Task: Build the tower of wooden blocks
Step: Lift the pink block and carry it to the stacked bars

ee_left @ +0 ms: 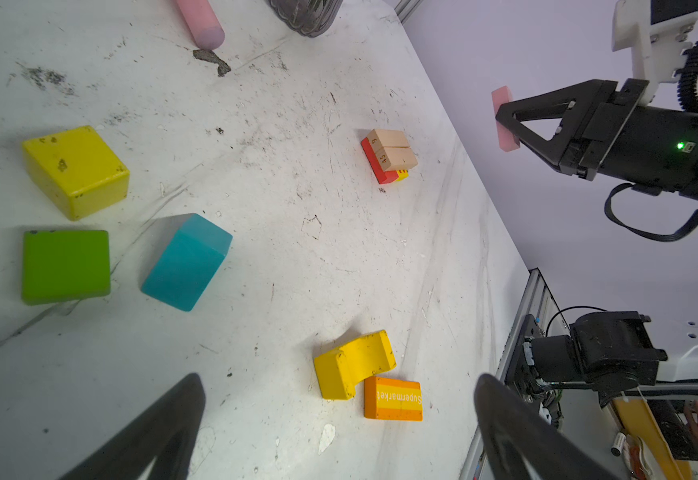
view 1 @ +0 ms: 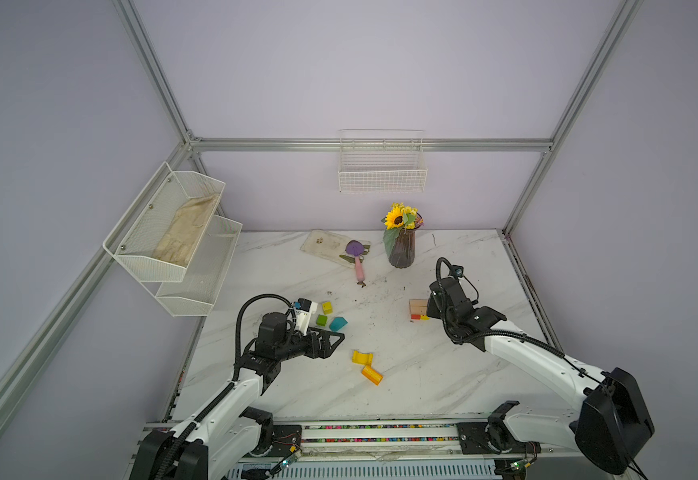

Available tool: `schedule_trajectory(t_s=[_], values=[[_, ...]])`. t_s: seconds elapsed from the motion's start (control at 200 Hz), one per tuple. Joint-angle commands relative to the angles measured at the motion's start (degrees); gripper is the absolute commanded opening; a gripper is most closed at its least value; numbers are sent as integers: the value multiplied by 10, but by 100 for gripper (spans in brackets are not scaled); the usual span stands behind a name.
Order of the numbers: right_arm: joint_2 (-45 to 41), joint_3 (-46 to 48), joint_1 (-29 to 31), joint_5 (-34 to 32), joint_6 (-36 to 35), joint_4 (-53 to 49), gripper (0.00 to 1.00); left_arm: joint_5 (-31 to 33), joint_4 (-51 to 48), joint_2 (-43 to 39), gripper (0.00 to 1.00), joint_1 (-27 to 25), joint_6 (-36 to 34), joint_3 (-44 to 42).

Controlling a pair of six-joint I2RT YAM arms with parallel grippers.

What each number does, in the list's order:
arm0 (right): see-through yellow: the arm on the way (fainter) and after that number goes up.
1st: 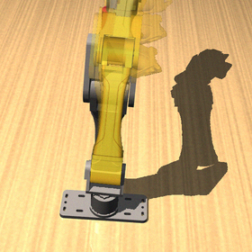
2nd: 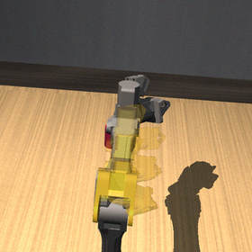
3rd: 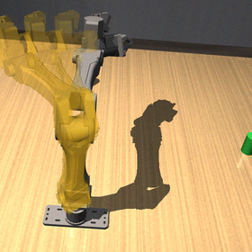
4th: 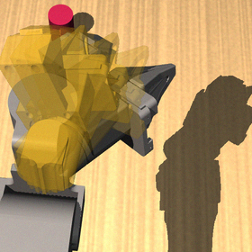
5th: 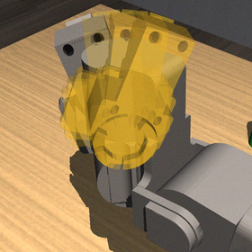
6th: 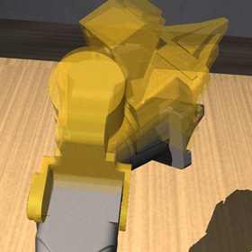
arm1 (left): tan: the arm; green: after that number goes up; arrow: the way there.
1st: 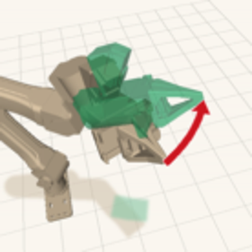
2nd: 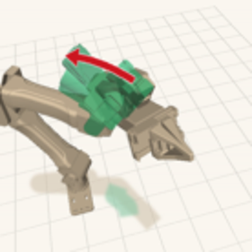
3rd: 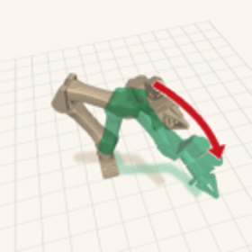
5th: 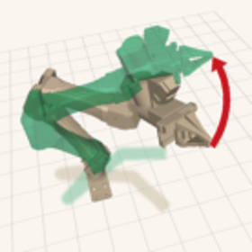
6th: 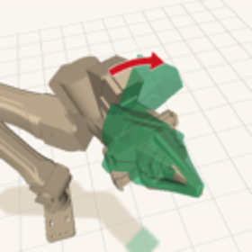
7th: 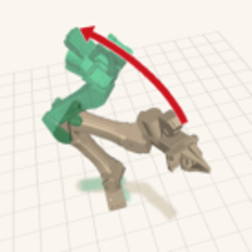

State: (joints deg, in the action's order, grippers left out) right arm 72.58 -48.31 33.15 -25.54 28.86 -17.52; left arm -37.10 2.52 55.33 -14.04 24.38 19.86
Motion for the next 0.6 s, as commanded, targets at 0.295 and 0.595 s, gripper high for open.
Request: schedule_trajectory(t_s=[0.295, 0.595], values=[[107, -45, -77, 99, -28, -20, 14, -14, 27, 13, 100, -6, -15, 0], [135, -59, -82, 126, -32, -15, 14, -10, 27, 31, 100, -9, -17, 6]])
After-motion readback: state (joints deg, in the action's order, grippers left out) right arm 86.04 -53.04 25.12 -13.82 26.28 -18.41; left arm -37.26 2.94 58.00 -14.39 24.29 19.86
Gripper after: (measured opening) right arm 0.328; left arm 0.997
